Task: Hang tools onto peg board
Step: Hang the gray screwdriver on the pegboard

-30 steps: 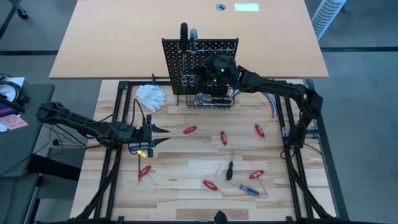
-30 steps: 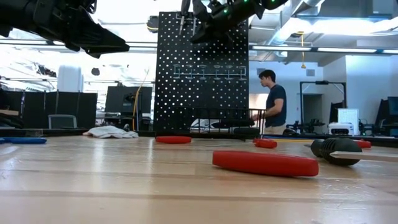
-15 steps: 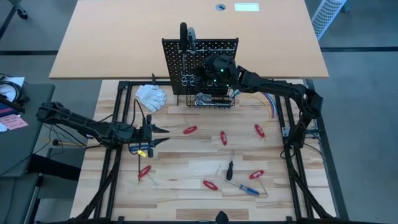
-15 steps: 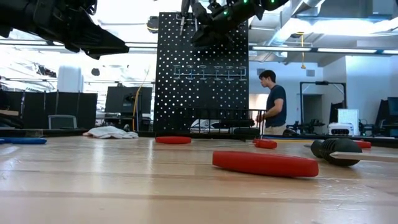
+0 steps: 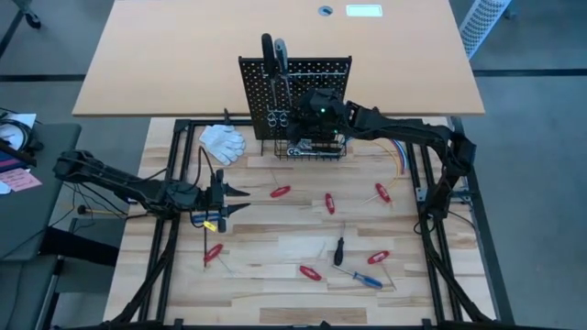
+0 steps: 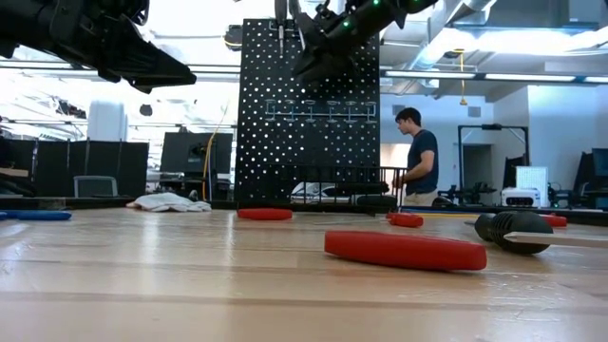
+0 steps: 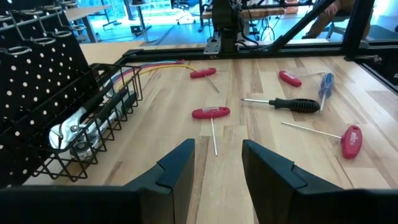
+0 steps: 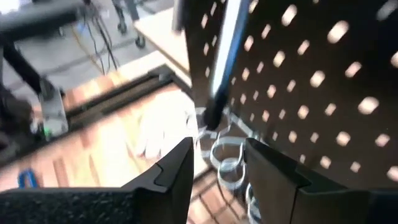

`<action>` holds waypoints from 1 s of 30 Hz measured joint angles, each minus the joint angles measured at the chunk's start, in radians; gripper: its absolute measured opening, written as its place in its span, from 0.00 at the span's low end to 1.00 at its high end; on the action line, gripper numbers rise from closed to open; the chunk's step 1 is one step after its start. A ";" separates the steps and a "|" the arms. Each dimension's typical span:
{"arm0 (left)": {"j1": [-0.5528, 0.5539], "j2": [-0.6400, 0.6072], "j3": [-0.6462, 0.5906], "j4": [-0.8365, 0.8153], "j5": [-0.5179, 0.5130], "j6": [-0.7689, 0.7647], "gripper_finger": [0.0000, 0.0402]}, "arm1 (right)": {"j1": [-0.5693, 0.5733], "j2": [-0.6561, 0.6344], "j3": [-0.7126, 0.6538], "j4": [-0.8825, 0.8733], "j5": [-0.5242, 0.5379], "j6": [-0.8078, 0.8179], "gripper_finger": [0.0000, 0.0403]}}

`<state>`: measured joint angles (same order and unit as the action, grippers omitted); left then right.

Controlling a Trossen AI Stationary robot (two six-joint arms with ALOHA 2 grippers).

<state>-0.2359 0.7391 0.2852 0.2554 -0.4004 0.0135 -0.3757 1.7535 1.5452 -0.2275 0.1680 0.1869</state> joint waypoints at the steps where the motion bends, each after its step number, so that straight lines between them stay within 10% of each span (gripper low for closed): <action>1: 0.000 0.000 0.000 0.000 0.000 0.000 0.32 | 0.007 0.000 0.000 -0.019 0.000 -0.021 0.36; 12: 0.000 0.000 0.000 -0.001 0.000 -0.004 0.32 | 0.124 -0.030 -0.002 -0.098 0.002 -0.234 0.17; 17: 0.000 0.000 0.000 -0.005 0.000 -0.007 0.32 | 0.190 -0.062 -0.001 0.077 0.175 -0.375 0.02; 30: 0.000 0.000 0.000 -0.014 0.000 -0.013 0.32 | 0.056 0.038 0.000 0.207 0.332 -0.345 0.01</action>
<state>-0.2359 0.7395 0.2855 0.2417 -0.4004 0.0010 -0.3198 1.7914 1.5452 -0.0201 0.4998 -0.1583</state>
